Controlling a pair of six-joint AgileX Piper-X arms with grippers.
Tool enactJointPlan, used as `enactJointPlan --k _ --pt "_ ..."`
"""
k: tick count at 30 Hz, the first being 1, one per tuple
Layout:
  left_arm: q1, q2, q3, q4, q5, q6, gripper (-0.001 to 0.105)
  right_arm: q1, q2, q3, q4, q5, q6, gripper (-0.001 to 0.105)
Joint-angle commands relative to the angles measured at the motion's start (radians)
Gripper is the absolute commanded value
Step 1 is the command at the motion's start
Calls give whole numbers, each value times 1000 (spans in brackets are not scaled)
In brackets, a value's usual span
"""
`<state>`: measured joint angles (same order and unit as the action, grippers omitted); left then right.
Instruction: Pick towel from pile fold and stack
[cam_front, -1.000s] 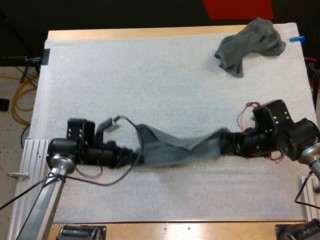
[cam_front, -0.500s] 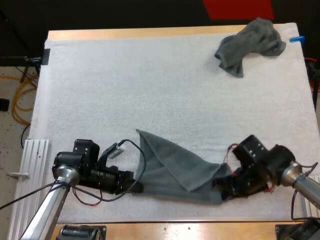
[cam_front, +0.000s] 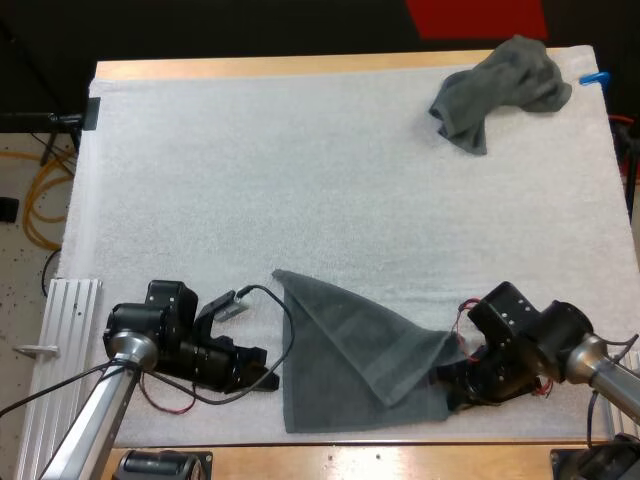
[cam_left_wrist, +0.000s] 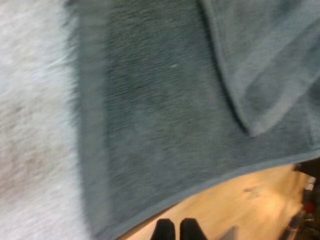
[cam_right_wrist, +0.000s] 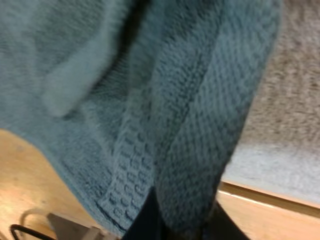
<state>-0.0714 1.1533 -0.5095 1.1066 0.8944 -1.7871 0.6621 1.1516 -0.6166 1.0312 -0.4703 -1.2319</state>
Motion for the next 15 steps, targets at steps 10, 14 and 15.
enactJointPlan --k 10,14,15 --pt "-4 -8 -177 -114 55 89 16 1 -21 -1 10 241 -6 5" --pt "-4 -8 -267 -111 -8 115 36 1 -21 -1 73 302 -51 39" --pt "-4 -8 -294 -107 -28 117 42 1 -21 -1 102 344 -65 57"
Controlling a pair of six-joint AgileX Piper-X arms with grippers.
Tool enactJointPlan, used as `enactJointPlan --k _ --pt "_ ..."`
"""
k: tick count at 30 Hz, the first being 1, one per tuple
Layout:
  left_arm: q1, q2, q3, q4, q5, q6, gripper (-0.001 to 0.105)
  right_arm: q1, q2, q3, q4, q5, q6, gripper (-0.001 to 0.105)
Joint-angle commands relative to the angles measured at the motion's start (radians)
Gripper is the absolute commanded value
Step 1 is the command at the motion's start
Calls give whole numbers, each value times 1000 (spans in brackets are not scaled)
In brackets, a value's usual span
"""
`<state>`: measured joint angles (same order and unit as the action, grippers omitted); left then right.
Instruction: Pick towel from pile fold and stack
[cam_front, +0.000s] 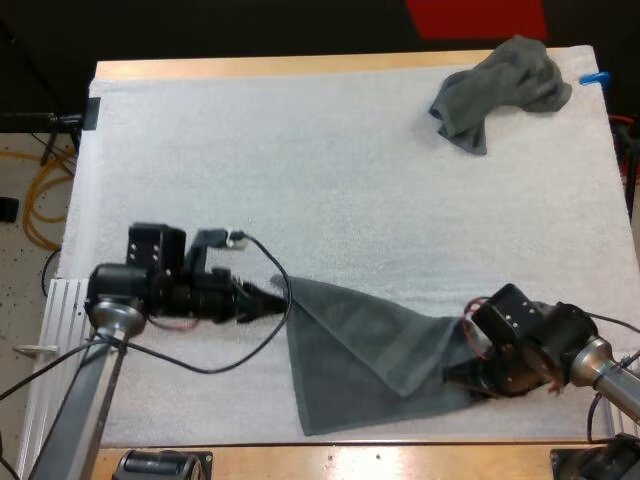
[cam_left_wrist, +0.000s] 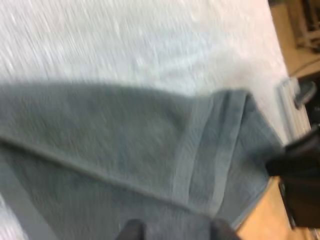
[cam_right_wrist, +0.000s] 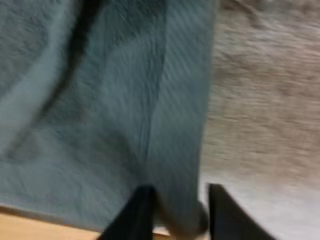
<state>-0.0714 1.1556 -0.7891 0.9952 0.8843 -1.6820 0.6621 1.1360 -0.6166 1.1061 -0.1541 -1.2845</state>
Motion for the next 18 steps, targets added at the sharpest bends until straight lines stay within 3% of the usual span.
enactJointPlan --k 1,3,6,13,16,18 --pt "-4 -10 -36 10 -38 12 45 1 -5 -7 72 80 -33 73" --pt "-4 -10 -68 29 -70 23 47 1 -11 -25 130 164 -55 86" --pt "-4 -10 -114 53 -132 34 46 1 -45 -69 172 262 -103 87" --pt "-4 -76 -137 125 -414 96 46 1 -120 -183 107 129 -186 87" --pt "-4 -134 -137 141 -503 98 46 24 -121 -202 78 67 -222 87" --pt "-4 -175 -137 143 -517 98 46 60 -121 -202 50 31 -240 87"
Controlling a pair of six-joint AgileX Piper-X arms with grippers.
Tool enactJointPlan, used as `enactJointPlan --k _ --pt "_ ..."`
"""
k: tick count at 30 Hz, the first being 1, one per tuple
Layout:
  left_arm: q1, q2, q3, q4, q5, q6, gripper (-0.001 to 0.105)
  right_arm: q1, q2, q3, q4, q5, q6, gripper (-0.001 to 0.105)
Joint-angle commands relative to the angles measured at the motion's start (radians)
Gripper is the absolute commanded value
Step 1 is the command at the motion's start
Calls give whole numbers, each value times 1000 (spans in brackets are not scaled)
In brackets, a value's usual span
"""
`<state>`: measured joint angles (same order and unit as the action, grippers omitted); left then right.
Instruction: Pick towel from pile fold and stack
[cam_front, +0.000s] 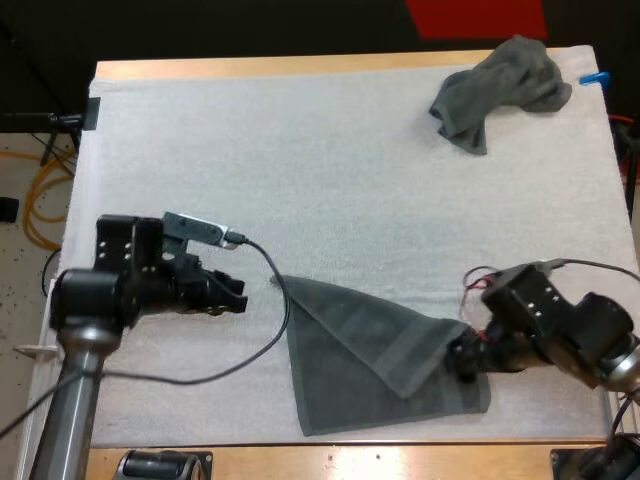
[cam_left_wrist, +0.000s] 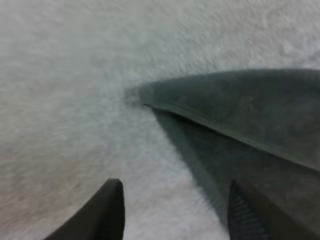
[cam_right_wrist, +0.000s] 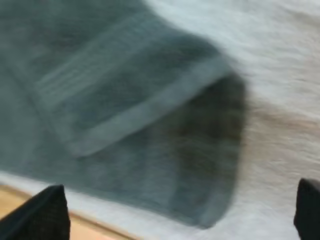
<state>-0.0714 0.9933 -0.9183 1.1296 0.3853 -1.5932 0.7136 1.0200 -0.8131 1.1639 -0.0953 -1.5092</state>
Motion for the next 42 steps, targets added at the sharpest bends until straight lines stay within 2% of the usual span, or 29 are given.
enactJointPlan --k 1,5,7,11,14,16,19,23,27,42 --pt "-4 -34 -8 9 -21 5 46 41 -1 -4 -30 -30 -21 87" --pt "-4 -95 -8 11 -34 0 46 145 13 -3 -115 -24 -39 87" --pt "-4 -121 -8 11 -67 -2 46 203 43 -3 -152 -14 -29 87" --pt "-4 -138 -8 19 -76 -2 46 259 117 -3 -156 -14 -4 86" --pt "-4 -138 -8 25 -76 -2 46 279 189 -3 -177 -14 -1 71" --pt "-4 -138 -8 25 -76 -7 46 280 243 -3 -200 -17 4 56" --pt "-4 -138 -8 34 -67 -25 46 280 308 -3 -238 -28 4 45" --pt "-4 -138 -8 56 -67 -25 46 280 367 -3 -248 -67 -4 44" --pt "-4 -138 -8 66 -67 -25 46 282 412 -3 -286 -67 -50 45" --pt "-4 -138 -8 77 -67 -25 46 291 562 -3 -317 -67 -88 44"
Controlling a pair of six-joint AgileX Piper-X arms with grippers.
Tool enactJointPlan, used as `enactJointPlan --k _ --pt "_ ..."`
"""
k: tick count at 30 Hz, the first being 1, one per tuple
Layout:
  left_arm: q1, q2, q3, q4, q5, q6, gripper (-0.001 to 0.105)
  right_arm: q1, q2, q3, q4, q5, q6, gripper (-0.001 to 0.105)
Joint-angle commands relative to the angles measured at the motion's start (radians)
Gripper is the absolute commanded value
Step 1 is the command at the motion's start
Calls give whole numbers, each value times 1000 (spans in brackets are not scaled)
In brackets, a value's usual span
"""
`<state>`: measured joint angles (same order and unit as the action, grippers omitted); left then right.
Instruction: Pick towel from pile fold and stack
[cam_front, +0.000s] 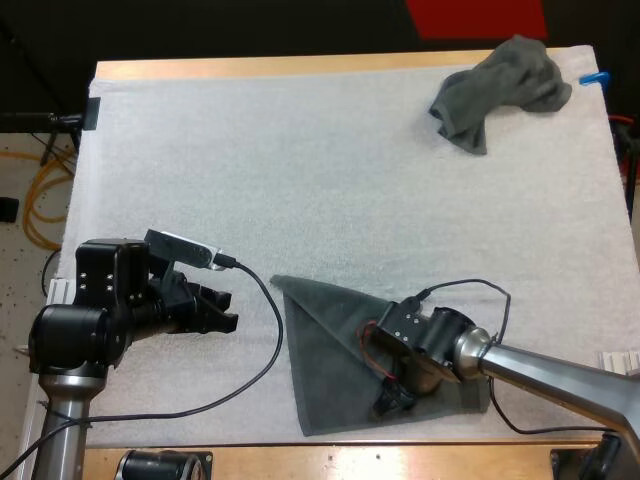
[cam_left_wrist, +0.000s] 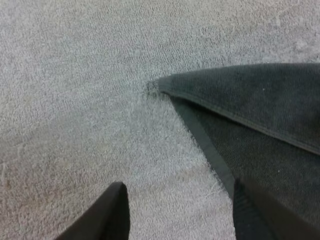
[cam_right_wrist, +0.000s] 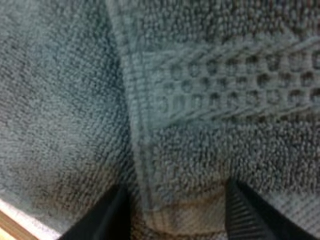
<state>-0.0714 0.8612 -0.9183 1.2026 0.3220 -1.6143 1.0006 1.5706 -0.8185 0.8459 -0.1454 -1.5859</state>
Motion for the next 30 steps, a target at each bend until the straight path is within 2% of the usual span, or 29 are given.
enactJointPlan --k 1,8,10,11,13,14,23,30 --pt "-4 -6 -8 4 -3 -4 46 3 18 2 0 -17 -11 44" --pt "-4 -6 -8 4 -3 -4 46 3 26 2 8 -18 -11 42" --pt "-4 -6 -8 4 -3 -4 46 3 26 2 8 -18 -11 28" --pt "-4 -6 -8 4 -3 -4 46 3 26 2 8 -18 -11 25" --pt "-4 -6 -8 4 6 -4 46 3 26 2 8 -18 -11 5" --pt "-4 -6 -8 4 11 -4 46 3 26 2 8 -18 -11 1" --pt "-4 -6 -8 4 27 -4 46 3 11 -6 20 -8 -11 0" --pt "-4 -6 -8 4 32 -4 46 3 -114 -67 87 78 -18 0"
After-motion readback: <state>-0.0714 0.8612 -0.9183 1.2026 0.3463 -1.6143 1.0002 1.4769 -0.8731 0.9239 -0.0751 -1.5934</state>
